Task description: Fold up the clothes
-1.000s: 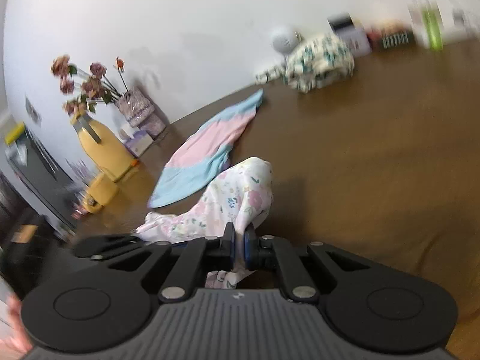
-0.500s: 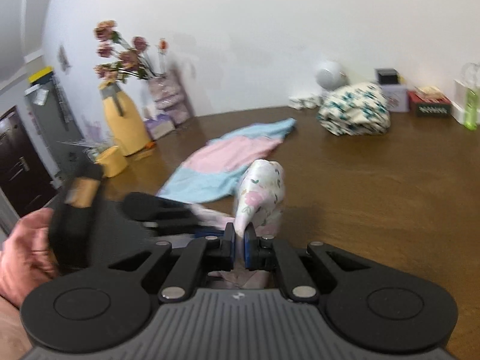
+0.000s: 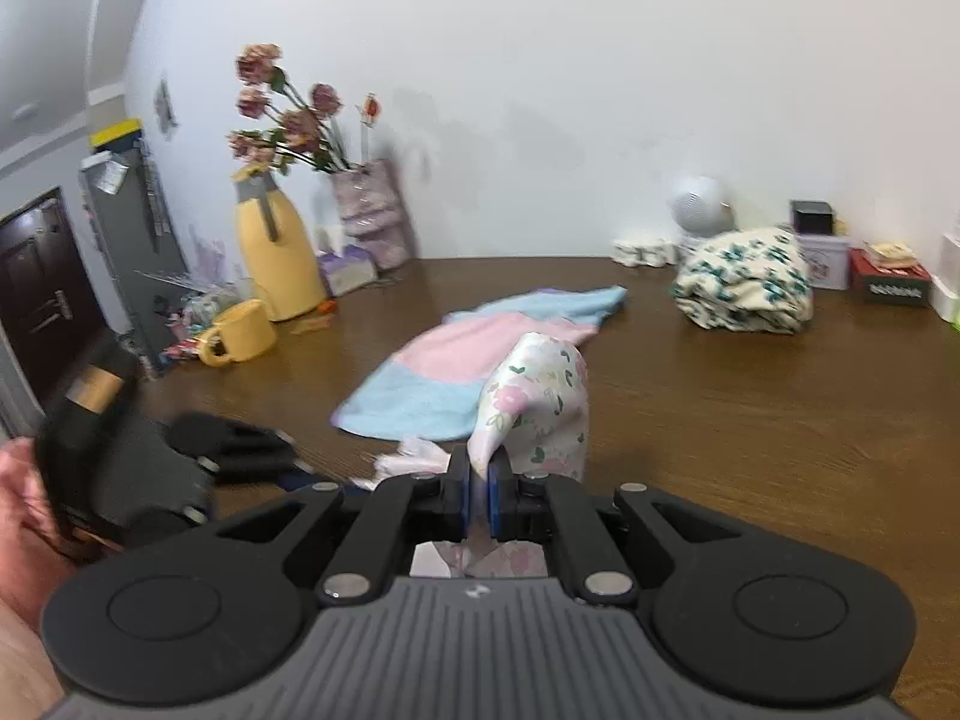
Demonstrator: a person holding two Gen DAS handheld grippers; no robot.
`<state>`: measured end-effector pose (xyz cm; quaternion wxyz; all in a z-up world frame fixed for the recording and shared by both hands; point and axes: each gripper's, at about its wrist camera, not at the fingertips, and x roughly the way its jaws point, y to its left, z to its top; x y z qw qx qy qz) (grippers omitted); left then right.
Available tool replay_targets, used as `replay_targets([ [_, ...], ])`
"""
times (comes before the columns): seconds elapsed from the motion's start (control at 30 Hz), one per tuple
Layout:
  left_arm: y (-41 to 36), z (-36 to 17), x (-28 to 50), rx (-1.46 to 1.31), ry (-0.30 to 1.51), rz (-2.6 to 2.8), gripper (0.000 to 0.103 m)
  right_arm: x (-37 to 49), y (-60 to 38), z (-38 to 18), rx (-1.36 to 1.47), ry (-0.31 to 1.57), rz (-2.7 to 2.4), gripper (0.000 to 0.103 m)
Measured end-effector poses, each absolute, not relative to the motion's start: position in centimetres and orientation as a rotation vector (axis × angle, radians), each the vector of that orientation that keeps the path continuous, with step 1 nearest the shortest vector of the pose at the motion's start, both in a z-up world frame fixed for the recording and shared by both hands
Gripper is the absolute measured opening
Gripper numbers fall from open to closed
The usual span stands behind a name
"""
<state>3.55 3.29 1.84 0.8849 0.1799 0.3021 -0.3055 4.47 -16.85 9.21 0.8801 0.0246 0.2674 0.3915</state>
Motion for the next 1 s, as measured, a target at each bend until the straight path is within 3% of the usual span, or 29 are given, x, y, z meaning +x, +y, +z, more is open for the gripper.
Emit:
replay_targets([
  [0.37, 3.0, 0.2, 4.1, 0.297, 0.602, -0.642, 0.042, 3.6, -9.8, 7.6, -0.071, 0.654, 1.022, 0.005],
  [0.53, 4.4, 1.3, 1.2, 0.328, 0.541, -0.592, 0.053, 3.9, -9.2, 6.3, -0.046, 0.704, 1.036, 0.005],
  [1.0, 7.2, 0.6, 0.0, 0.229, 0.630, -0.561, 0.046, 3.8, -7.0, 4.0, -0.071, 0.798, 1.072, 0.006],
])
